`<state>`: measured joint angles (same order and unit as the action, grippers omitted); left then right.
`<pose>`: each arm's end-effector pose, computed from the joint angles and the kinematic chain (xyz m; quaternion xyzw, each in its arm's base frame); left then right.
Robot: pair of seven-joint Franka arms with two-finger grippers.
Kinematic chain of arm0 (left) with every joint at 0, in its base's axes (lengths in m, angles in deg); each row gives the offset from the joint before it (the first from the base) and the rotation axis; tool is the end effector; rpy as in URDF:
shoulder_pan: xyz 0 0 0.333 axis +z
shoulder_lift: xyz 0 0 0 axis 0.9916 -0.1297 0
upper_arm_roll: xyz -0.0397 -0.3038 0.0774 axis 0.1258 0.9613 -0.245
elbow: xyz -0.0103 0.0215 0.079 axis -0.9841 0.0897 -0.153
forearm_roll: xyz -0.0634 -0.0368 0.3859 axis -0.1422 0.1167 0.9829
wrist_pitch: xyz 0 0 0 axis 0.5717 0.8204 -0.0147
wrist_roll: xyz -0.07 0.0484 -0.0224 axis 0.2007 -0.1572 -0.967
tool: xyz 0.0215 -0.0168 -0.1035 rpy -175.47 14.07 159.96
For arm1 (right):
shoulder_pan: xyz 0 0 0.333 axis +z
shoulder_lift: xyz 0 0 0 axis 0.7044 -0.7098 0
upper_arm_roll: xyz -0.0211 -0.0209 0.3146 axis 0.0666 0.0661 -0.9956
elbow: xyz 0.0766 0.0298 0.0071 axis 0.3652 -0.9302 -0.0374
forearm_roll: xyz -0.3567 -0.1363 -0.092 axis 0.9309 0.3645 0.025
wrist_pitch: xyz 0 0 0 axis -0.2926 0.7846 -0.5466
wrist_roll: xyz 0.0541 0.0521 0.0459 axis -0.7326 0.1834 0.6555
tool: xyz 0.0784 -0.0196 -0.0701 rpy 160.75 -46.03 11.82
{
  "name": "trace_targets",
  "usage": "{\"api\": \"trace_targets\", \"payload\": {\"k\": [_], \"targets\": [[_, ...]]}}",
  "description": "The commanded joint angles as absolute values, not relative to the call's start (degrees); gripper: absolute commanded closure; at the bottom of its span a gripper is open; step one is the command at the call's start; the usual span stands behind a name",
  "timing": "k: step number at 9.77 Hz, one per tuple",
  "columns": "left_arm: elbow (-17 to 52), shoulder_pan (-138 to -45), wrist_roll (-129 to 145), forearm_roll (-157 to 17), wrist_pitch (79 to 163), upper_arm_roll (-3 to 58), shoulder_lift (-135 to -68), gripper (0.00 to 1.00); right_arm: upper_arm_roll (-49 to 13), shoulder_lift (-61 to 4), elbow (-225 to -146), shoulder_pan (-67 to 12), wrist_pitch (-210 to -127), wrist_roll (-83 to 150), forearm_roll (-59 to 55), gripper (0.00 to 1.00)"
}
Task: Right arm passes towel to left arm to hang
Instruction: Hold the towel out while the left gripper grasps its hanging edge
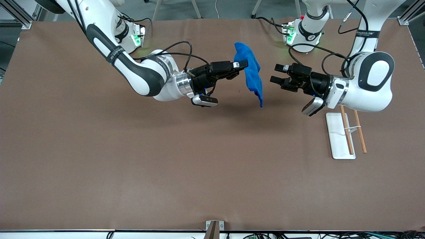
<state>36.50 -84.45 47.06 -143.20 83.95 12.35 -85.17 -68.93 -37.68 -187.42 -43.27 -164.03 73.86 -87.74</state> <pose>0.5189 -0.1662 0.4109 0.6983 -0.0785 -0.1415 0.6973 0.4891 0.4817 0.4160 -0.4967 0.0665 0.1149 0.8577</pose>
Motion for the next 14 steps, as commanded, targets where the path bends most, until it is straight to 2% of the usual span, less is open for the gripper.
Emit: {"api": "trace_targets", "payload": {"k": [1, 2, 5, 7, 8, 11, 12, 14], "targets": [[39.9, -84.7, 52.0, -146.2, 85.9, 12.4, -85.8, 0.10, -69.5, -37.5, -187.5, -43.4, -164.1, 75.4, -89.8, 0.99], [41.0, -84.7, 53.7, -148.0, 86.6, 13.8, -85.4, 0.13, -69.5, -37.5, -187.5, -43.4, -164.1, 75.5, -89.8, 0.99], [43.6, -84.5, 59.3, -154.4, 95.7, 19.9, -85.2, 0.15, -69.5, -37.5, -187.5, -43.4, -164.1, 75.8, -89.8, 0.99], [44.7, -84.0, 59.8, -157.1, 97.0, 21.1, -84.6, 0.16, -69.5, -37.5, -187.5, -43.1, -164.1, 75.8, -90.0, 0.99], [45.4, -83.8, 59.9, -157.2, 96.8, 21.1, -83.5, 0.21, -69.5, -37.5, -187.5, -43.1, -164.1, 75.9, -90.1, 0.99], [45.3, -81.4, 59.9, -157.1, 95.3, 20.9, -82.5, 0.90, -69.5, -37.5, -187.5, -43.1, -164.2, 76.3, -90.2, 0.99], [45.3, -80.8, 60.0, -157.2, 93.7, 20.6, -82.6, 1.00, -69.5, -37.5, -187.5, -43.1, -164.2, 76.3, -90.3, 0.99], [45.2, -80.4, 60.0, -157.1, 93.6, 20.5, -82.6, 1.00, -69.5, -37.5, -187.5, -43.0, -164.2, 76.4, -90.3, 0.99]]}}
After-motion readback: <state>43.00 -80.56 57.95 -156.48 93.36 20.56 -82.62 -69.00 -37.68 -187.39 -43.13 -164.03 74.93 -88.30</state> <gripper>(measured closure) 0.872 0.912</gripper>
